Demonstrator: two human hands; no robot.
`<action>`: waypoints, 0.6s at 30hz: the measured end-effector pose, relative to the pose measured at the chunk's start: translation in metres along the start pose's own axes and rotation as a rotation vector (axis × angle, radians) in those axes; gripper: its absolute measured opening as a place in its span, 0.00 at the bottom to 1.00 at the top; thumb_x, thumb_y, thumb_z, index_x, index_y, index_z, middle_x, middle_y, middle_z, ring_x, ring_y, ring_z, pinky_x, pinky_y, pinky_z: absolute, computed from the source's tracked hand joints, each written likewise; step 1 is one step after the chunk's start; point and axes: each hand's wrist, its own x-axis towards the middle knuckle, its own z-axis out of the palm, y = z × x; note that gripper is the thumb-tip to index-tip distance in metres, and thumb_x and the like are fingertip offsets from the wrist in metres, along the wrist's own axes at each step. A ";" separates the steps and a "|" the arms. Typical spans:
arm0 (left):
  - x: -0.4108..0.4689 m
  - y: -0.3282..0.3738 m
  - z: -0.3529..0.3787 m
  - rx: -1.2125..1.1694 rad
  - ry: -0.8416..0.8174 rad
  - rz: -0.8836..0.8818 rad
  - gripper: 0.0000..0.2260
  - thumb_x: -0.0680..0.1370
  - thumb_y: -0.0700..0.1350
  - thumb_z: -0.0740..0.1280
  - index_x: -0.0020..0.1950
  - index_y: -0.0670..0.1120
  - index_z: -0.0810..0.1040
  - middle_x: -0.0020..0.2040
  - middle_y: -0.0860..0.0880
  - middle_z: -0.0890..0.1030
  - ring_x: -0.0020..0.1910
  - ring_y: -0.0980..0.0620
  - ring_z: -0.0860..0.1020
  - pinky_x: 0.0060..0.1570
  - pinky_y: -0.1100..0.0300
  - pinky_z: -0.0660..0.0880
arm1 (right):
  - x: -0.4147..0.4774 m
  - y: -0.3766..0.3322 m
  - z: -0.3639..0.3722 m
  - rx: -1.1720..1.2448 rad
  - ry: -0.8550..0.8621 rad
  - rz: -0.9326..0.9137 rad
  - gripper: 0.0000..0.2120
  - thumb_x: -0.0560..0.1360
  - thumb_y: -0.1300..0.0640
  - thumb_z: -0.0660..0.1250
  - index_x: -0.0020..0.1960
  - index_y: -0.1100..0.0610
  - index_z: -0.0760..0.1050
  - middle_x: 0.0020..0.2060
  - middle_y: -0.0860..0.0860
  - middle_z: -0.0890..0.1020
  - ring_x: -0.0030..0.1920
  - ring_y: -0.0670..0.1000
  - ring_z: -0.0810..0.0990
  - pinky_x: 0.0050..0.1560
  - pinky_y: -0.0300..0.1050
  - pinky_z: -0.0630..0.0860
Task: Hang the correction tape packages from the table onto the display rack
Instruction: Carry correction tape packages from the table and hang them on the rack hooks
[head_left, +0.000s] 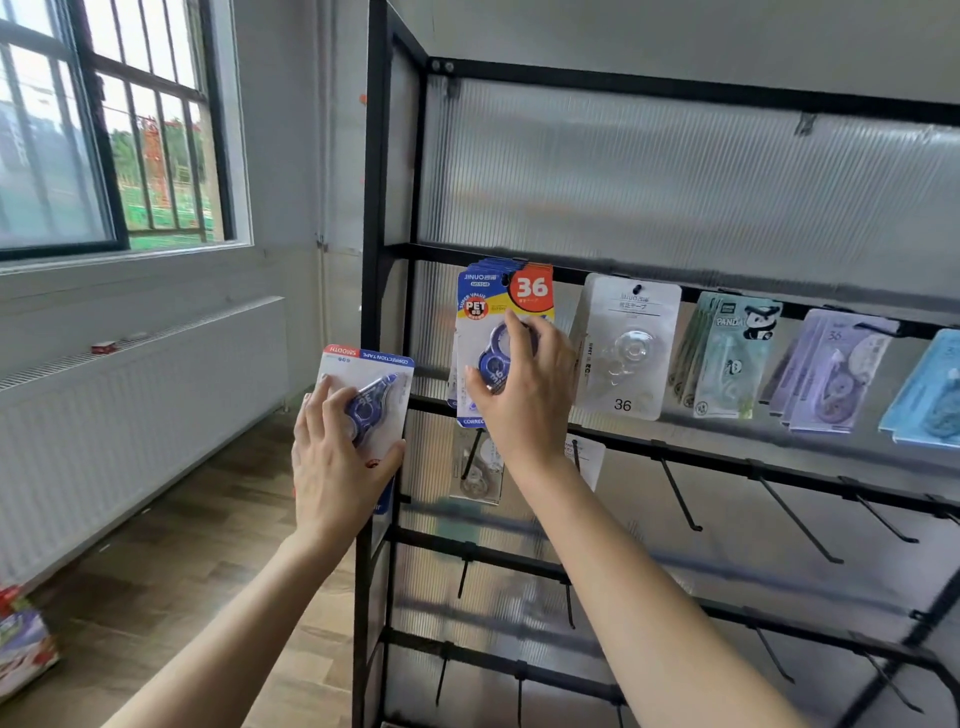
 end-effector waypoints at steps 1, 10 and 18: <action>-0.001 -0.001 0.001 0.001 0.000 0.002 0.32 0.69 0.48 0.76 0.67 0.44 0.65 0.73 0.43 0.63 0.71 0.40 0.61 0.66 0.40 0.64 | 0.000 0.001 0.002 -0.007 0.003 0.005 0.27 0.71 0.51 0.72 0.66 0.60 0.71 0.62 0.59 0.73 0.65 0.59 0.69 0.63 0.54 0.69; -0.008 -0.010 0.005 0.009 -0.029 0.004 0.32 0.68 0.48 0.76 0.67 0.45 0.65 0.73 0.43 0.63 0.70 0.40 0.62 0.64 0.38 0.66 | 0.000 0.003 0.020 -0.020 -0.115 0.062 0.40 0.66 0.43 0.75 0.72 0.57 0.65 0.71 0.59 0.63 0.71 0.61 0.59 0.68 0.59 0.65; -0.011 -0.017 0.006 -0.015 -0.037 0.021 0.32 0.68 0.48 0.76 0.67 0.47 0.64 0.73 0.43 0.63 0.71 0.41 0.61 0.64 0.40 0.66 | -0.004 0.003 0.020 -0.107 -0.055 0.046 0.30 0.73 0.51 0.69 0.72 0.57 0.65 0.73 0.59 0.61 0.73 0.61 0.59 0.69 0.58 0.63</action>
